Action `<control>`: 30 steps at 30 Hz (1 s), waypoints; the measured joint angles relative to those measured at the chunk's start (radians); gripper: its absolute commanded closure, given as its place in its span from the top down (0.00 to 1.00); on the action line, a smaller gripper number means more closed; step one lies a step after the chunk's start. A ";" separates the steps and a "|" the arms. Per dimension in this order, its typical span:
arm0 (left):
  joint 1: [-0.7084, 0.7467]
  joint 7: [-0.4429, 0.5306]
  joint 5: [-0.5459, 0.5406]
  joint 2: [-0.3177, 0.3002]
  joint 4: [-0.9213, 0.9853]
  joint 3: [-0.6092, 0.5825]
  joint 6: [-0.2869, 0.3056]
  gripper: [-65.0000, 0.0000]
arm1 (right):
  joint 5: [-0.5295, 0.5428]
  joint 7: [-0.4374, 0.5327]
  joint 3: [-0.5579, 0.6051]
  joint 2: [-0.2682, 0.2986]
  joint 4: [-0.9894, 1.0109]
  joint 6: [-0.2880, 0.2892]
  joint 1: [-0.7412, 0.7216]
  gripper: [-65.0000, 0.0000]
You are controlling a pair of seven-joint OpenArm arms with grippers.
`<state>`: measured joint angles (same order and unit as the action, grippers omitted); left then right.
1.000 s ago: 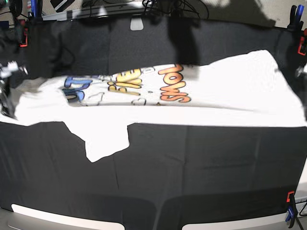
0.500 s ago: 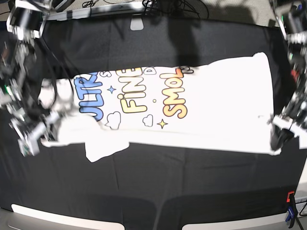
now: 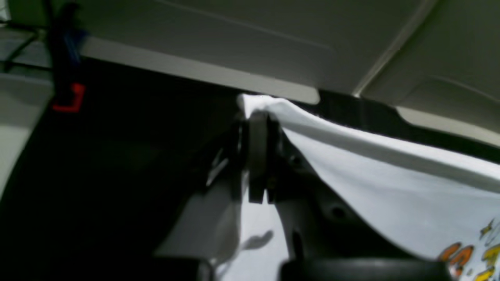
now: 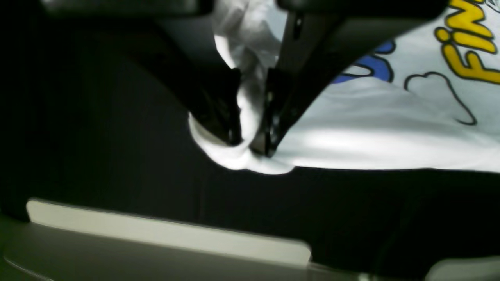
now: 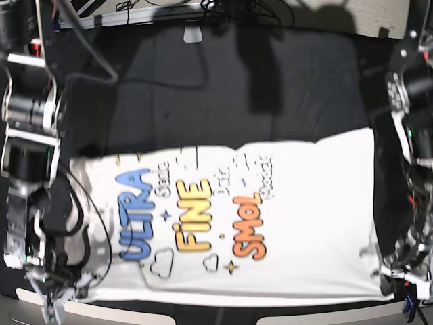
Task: Layout the t-shirt on the table in an organized manner, then fold the t-shirt properly
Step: 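Lower the shirt flat onto the table and release both grippers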
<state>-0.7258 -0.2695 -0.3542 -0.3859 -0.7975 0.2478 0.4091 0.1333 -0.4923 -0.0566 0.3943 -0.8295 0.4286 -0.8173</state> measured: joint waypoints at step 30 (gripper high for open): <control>0.128 -0.204 -0.019 -0.055 0.052 -0.004 0.102 0.43 | 0.069 -0.211 0.002 0.012 -0.023 0.114 0.004 0.50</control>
<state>-0.5980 -0.4732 -0.3729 -0.4412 -0.7456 0.2436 0.5110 0.2020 -0.7029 -0.0544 0.4061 -0.8520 0.5430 -0.8135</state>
